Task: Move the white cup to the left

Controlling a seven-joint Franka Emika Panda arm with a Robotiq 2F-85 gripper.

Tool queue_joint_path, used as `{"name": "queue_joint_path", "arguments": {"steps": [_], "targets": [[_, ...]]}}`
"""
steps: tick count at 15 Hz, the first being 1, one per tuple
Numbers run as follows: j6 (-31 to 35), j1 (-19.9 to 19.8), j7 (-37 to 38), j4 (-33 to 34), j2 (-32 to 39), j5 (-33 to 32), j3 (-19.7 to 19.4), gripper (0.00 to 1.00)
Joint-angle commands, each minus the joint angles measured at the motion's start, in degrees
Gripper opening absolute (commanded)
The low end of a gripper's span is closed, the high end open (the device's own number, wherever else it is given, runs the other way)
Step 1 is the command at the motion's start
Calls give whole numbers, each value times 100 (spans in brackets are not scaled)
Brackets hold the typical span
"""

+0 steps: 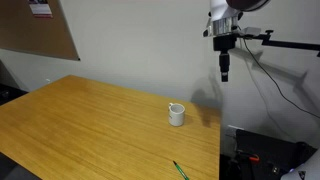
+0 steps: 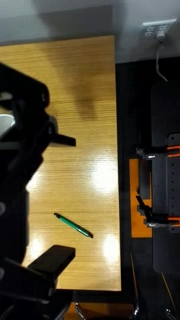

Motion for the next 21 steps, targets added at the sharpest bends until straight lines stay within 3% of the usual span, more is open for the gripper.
{"name": "queue_joint_path", "arguments": {"steps": [1, 7, 11, 17, 21], "targets": [[-13, -160, -42, 14, 22, 37, 136, 100], [-13, -160, -42, 14, 22, 37, 136, 100], [489, -214, 300, -88, 14, -45, 282, 100], [1856, -254, 1155, -424, 151, -246, 627, 100], [3053, -210, 1194, -789, 360, -361, 777, 100]]}}
